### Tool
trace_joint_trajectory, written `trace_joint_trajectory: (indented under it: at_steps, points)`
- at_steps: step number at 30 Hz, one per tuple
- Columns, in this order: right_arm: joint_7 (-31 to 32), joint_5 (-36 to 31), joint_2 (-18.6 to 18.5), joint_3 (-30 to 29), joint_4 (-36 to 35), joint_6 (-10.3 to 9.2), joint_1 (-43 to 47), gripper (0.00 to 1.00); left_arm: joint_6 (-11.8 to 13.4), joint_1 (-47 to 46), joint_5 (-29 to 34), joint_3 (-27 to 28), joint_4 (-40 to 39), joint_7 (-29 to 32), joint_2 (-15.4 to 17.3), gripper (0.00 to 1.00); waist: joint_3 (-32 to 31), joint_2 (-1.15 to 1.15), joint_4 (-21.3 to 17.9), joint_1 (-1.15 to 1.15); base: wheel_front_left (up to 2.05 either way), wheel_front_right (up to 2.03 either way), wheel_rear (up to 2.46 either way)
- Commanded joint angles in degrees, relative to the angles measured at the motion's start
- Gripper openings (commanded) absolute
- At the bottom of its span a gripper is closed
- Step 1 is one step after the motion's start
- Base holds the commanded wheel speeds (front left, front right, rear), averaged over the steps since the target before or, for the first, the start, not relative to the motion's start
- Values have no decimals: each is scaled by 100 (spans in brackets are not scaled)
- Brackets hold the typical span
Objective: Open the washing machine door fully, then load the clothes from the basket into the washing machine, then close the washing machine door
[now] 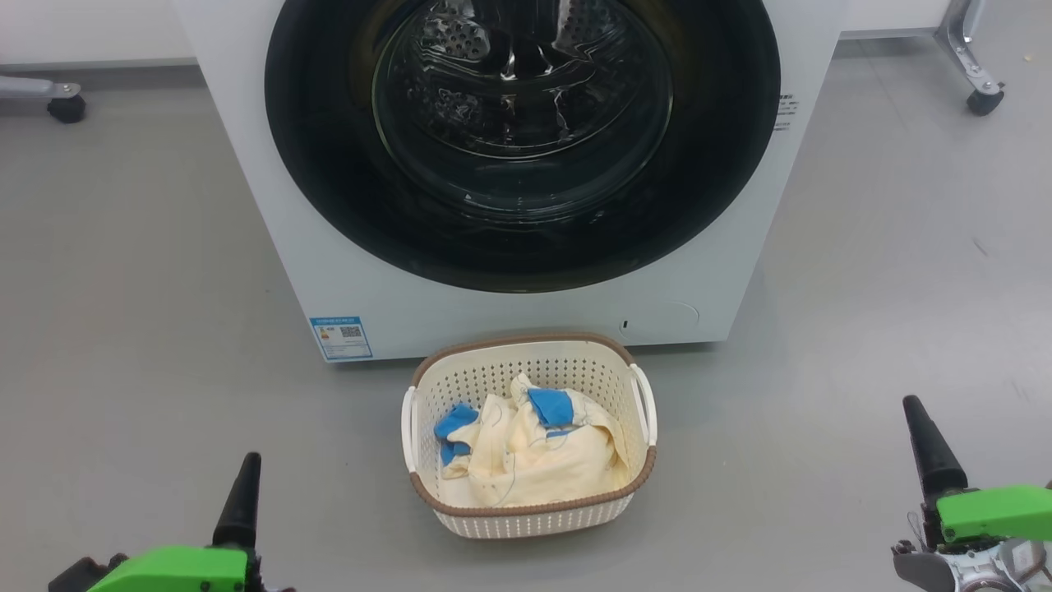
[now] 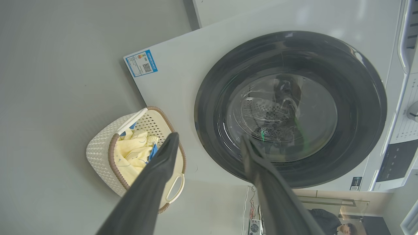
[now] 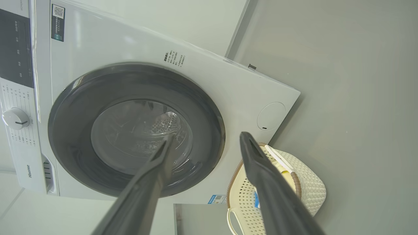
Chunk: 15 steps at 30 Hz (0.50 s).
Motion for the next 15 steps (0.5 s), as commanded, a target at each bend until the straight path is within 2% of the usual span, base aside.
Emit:
trace_joint_trajectory:
  at_steps: [1, 15]
  points:
    - [-75, -326, -177, -11, -258, -6, -369, 100, 41, -333, 218, 24, -222, -88, 145, 100, 0, 0, 4, 0, 0, 0, 0]
    - [-253, -2261, -115, -40, -466, -8, -385, 100, 455, -401, 1759, -194, -356, -328, 297, 100, -5, 0, 19, 0, 0, 0, 0]
